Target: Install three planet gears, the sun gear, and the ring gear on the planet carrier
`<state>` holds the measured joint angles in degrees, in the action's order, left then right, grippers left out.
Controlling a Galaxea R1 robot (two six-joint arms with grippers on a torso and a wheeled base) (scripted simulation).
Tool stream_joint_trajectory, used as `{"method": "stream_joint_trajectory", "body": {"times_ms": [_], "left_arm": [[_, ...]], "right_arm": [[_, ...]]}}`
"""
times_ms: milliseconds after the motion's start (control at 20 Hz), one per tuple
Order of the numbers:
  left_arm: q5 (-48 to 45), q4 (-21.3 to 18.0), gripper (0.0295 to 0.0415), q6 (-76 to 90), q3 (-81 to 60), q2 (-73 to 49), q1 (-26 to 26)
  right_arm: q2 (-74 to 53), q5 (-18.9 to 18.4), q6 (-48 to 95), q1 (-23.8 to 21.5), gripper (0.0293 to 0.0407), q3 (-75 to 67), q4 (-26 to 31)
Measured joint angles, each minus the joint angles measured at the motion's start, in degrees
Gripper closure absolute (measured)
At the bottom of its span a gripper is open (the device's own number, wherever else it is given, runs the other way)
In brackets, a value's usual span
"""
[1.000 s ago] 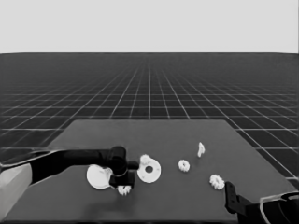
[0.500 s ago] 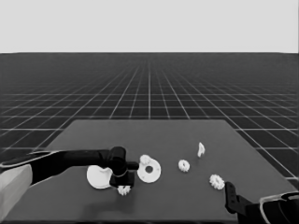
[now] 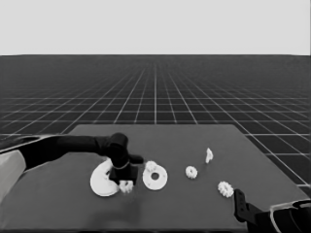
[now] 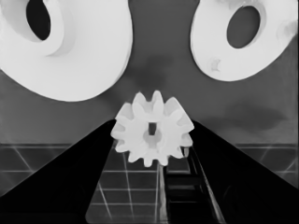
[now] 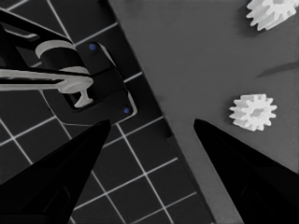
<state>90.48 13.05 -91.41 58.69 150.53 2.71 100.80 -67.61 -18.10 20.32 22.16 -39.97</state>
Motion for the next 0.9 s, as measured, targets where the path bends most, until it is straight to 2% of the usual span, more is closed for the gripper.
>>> {"method": "stream_joint_trajectory", "body": {"times_ms": [200, 300, 400, 700, 750, 800, 900], "left_arm": [[-0.05, -0.59, 0.0398, -0.08, -0.08, -0.01, -0.54], [-0.34, -1.76, 0.0398, 1.10, 12.39, 11.07, -1.70], [-0.68, -2.08, 0.0398, 2.67, 17.86, 15.15, -1.99], [-0.87, -2.21, 0.0398, 3.71, 20.92, 17.09, -2.06], [-1.27, 1.89, 0.0398, 5.00, 22.60, 17.43, 1.78], [-1.73, 4.25, 0.0398, 6.02, 24.02, 17.70, 4.43], [-2.36, 6.34, 0.0398, 7.15, 25.70, 18.05, 6.66]], "right_arm": [[0.00, 0.00, 0.00, 0.00, 0.0315, 0.00, 0.00], [0.00, 0.00, 0.00, 0.00, 0.0315, 0.00, 0.00], [0.00, 0.00, 0.00, 0.00, 0.0315, 0.00, 0.00], [0.00, 0.00, 0.00, 0.00, 0.0315, 0.00, 0.00], [0.00, 0.00, 0.00, 0.00, 0.0315, 0.00, 0.00], [0.00, 0.00, 0.00, 0.00, 0.0315, 0.00, 0.00], [0.00, 0.00, 0.00, 0.00, 0.0315, 0.00, 0.00]]}}
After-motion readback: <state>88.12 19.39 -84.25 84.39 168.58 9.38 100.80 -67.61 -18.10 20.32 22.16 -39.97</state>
